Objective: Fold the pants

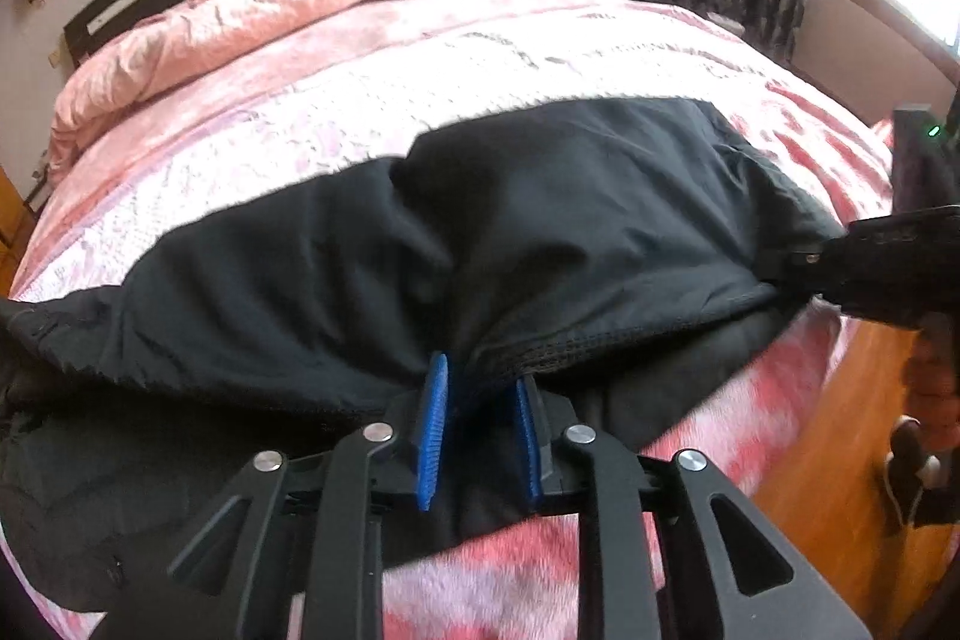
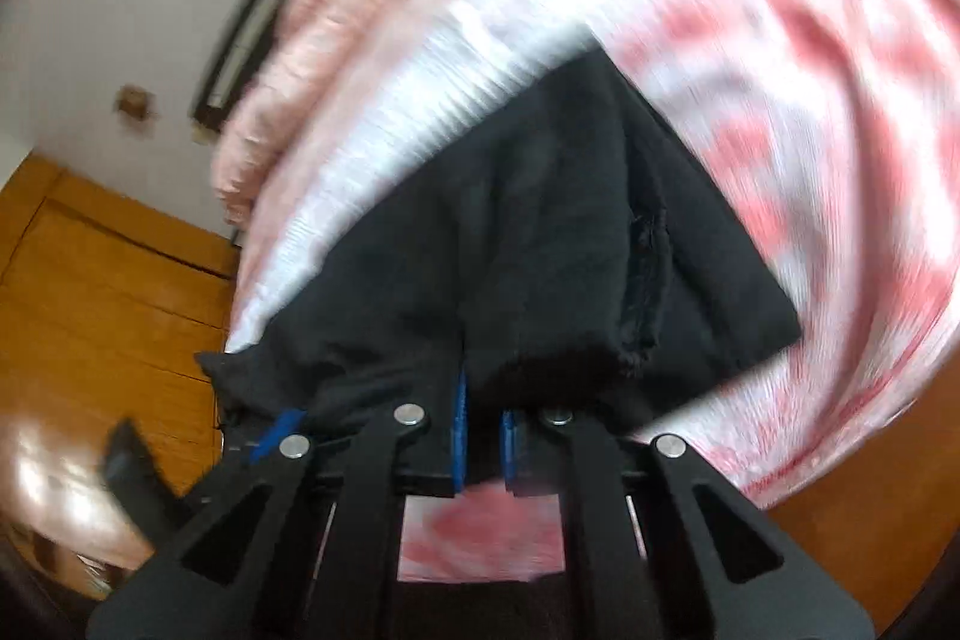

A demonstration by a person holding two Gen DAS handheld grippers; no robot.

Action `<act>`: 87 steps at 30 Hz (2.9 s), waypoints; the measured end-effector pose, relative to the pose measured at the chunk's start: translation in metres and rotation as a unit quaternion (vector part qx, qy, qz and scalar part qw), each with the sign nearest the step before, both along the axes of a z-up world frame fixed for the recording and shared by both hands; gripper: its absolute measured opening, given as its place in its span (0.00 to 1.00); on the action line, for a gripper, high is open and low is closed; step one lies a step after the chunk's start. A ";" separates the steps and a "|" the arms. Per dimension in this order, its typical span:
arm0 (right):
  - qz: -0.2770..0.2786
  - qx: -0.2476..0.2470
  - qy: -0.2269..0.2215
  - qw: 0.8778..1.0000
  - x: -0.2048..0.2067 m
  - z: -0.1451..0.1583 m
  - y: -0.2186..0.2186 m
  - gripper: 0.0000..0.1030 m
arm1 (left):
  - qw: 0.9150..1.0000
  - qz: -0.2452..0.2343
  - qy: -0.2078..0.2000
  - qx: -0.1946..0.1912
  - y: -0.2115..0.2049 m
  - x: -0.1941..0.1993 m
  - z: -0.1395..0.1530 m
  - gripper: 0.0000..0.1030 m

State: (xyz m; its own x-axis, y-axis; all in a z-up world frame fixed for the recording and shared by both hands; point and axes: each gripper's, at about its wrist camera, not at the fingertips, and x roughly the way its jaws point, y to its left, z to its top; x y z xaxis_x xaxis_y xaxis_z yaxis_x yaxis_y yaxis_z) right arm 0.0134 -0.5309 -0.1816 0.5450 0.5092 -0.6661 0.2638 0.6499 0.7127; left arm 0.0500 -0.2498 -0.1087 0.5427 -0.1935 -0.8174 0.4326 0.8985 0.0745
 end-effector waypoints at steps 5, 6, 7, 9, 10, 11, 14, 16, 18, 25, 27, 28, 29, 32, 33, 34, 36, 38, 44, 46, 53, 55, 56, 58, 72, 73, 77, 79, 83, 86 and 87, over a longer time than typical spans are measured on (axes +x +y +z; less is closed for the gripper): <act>-0.013 -0.021 -0.008 1.000 -0.003 -0.005 0.005 0.07 | 0.999 0.016 0.024 -0.026 0.018 -0.012 0.005 0.80; -0.010 -0.023 -0.009 1.000 -0.002 -0.003 0.006 0.06 | 0.999 0.023 0.020 -0.042 0.026 -0.015 0.010 0.80; -0.010 -0.020 -0.007 1.000 -0.001 -0.003 0.005 0.06 | 0.998 0.028 0.018 -0.046 0.032 -0.016 0.014 0.80; -0.011 -0.017 -0.001 1.000 0.001 -0.006 0.004 0.06 | 0.997 0.047 0.025 -0.050 0.048 -0.011 0.019 0.80; -0.009 -0.019 -0.001 1.000 0.000 -0.006 0.003 0.07 | 0.996 0.063 0.031 -0.055 0.059 -0.006 0.021 0.80; -0.007 -0.024 -0.002 1.000 0.000 -0.006 0.003 0.07 | 0.992 0.091 0.042 -0.071 0.076 0.003 0.024 0.80; -0.008 -0.022 -0.003 1.000 0.004 -0.004 0.007 0.07 | 0.972 0.182 0.083 -0.123 0.128 0.035 0.027 0.79; -0.008 -0.020 -0.002 1.000 0.005 -0.004 0.007 0.06 | 0.952 0.234 0.112 -0.163 0.160 0.053 0.024 0.78; -0.006 -0.021 -0.003 1.000 0.002 -0.005 0.007 0.06 | 0.938 0.263 0.133 -0.181 0.178 0.066 0.018 0.76; 0.000 -0.036 -0.005 0.999 0.000 -0.002 0.010 0.06 | 0.919 0.299 0.177 -0.188 0.193 0.095 -0.003 0.60; 0.001 -0.036 -0.004 0.999 0.001 -0.002 0.011 0.06 | 0.918 0.301 0.183 -0.184 0.193 0.100 -0.009 0.47; 0.002 -0.036 -0.004 0.999 0.002 -0.002 0.011 0.06 | 0.917 0.300 0.185 -0.185 0.192 0.102 -0.011 0.35; 0.003 -0.036 -0.004 0.999 0.002 -0.002 0.011 0.06 | 0.917 0.298 0.186 -0.190 0.191 0.103 -0.010 0.23; 0.005 -0.039 -0.004 0.999 0.003 -0.002 0.012 0.07 | 0.921 0.300 0.166 -0.185 0.190 0.104 -0.002 0.11; 0.005 -0.039 -0.004 0.999 0.004 -0.001 0.012 0.07 | 0.922 0.301 0.157 -0.188 0.190 0.101 0.001 0.09; 0.005 -0.041 -0.004 0.999 0.004 0.000 0.013 0.07 | 0.922 0.301 0.148 -0.194 0.189 0.099 0.005 0.07; 0.007 -0.045 -0.003 0.999 0.005 0.001 0.014 0.08 | 0.923 0.302 0.118 -0.205 0.189 0.086 0.017 0.07; 0.008 -0.047 -0.003 0.999 0.006 0.003 0.015 0.09 | 0.927 0.297 0.073 -0.217 0.188 0.067 0.033 0.07; 0.009 -0.064 -0.008 0.998 0.007 0.012 0.010 0.10 | 0.935 0.295 0.029 -0.195 0.177 0.003 0.030 0.07; 0.006 -0.072 -0.010 0.997 0.007 0.014 0.007 0.10 | 0.939 0.293 0.019 -0.176 0.169 -0.008 0.022 0.08; 0.001 -0.088 -0.006 0.996 0.005 0.013 0.001 0.10 | 0.944 0.295 0.035 -0.146 0.159 -0.032 -0.015 0.09; 0.001 -0.096 -0.005 0.995 0.004 0.013 0.003 0.10 | 0.942 0.295 0.043 -0.151 0.160 -0.030 -0.019 0.10; 0.002 -0.098 -0.004 0.995 0.004 0.014 0.003 0.10 | 0.941 0.295 0.049 -0.157 0.162 -0.029 -0.021 0.10; 0.003 -0.105 -0.003 0.994 0.004 0.014 0.003 0.10 | 0.938 0.296 0.062 -0.171 0.167 -0.027 -0.022 0.12; 0.004 -0.117 0.006 0.993 -0.002 0.017 0.009 0.11 | 0.903 0.368 0.081 -0.207 0.250 -0.056 -0.007 0.47; 0.004 -0.118 0.007 0.993 -0.002 0.018 0.009 0.13 | 0.900 0.377 0.078 -0.203 0.257 -0.053 -0.007 0.51; 0.003 -0.120 0.010 0.993 -0.005 0.024 0.011 0.26 | 0.874 0.438 0.095 -0.188 0.298 -0.039 -0.016 0.53; 0.007 -0.118 0.006 0.993 -0.006 0.027 0.013 0.41 | 0.860 0.455 0.111 -0.201 0.312 -0.035 -0.023 0.60; 0.011 -0.124 0.003 0.992 -0.005 0.033 0.020 0.49 | 0.845 0.463 0.129 -0.234 0.317 -0.024 -0.035 0.57; 0.027 -0.148 0.007 0.989 0.002 0.033 0.030 0.17 | 0.852 0.460 0.125 -0.217 0.314 -0.018 -0.034 0.49; 0.029 -0.154 0.009 0.988 0.004 0.033 0.031 0.09 | 0.851 0.463 0.123 -0.213 0.309 -0.016 -0.031 0.49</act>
